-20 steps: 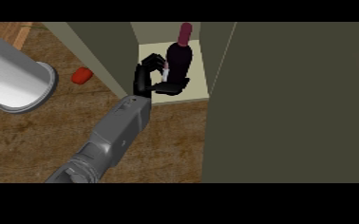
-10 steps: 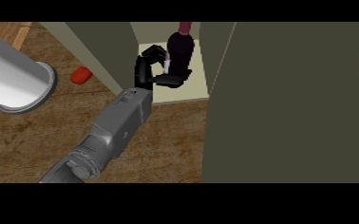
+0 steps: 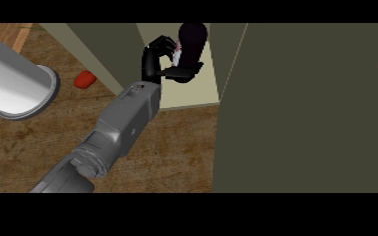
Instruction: Pick up the wine, place it into the cabinet and close the cabinet
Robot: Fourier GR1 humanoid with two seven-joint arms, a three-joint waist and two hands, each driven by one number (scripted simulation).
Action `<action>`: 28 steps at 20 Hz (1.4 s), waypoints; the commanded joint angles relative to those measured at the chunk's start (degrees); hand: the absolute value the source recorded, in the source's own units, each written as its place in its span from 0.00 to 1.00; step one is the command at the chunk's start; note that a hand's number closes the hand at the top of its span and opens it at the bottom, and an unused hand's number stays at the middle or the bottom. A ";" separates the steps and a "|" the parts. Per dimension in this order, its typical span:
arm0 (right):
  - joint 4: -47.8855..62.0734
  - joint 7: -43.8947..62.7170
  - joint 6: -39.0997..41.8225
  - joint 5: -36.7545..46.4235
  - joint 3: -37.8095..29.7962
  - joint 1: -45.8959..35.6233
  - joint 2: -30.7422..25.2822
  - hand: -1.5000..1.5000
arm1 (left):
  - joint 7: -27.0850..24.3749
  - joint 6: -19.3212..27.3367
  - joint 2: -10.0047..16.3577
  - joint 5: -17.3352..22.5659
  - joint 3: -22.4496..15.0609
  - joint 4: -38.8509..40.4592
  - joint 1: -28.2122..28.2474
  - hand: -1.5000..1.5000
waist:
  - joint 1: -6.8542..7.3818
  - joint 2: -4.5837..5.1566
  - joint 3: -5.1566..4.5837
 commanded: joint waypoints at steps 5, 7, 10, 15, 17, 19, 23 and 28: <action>0.73 -0.75 0.57 -0.61 -1.16 -0.23 -0.46 0.00 | -0.66 2.21 0.09 0.15 1.32 2.13 -3.72 1.00 | -0.05 0.30 0.00; 2.08 -2.38 2.21 -0.89 -1.54 0.06 -0.54 0.00 | 0.24 2.29 1.16 0.21 1.55 2.81 -4.50 1.00 | -0.23 0.45 0.05; -1.08 -0.57 1.55 0.14 0.96 1.39 0.18 0.00 | -0.02 5.03 0.65 -0.92 0.63 4.08 -4.70 1.00 | -0.70 0.39 -0.02; -0.37 -0.32 0.88 0.71 0.48 -0.37 -0.38 0.00 | 1.92 5.59 2.65 -2.11 -0.29 4.13 -3.96 0.00 | -0.42 0.65 -0.04; 1.47 -0.86 0.64 0.36 0.11 -2.03 -0.34 0.00 | 3.34 6.36 2.85 -2.98 -1.06 4.14 -5.49 0.00 | -0.51 0.95 -0.01; 1.43 -1.15 1.39 0.61 -0.04 -0.82 -0.45 0.00 | 3.66 7.59 1.83 -3.15 -1.07 4.14 -4.94 0.00 | -0.30 0.53 0.02; 1.85 -2.06 2.25 0.06 -0.83 -0.30 -0.66 0.00 | 3.90 9.05 2.19 -3.97 -1.66 4.15 -2.28 0.00 | -0.42 0.62 0.02; -0.08 -1.62 1.42 0.57 0.26 0.23 0.31 0.00 | 5.20 7.89 3.79 -3.96 -1.39 4.14 -2.61 0.00 | -0.79 0.59 -0.04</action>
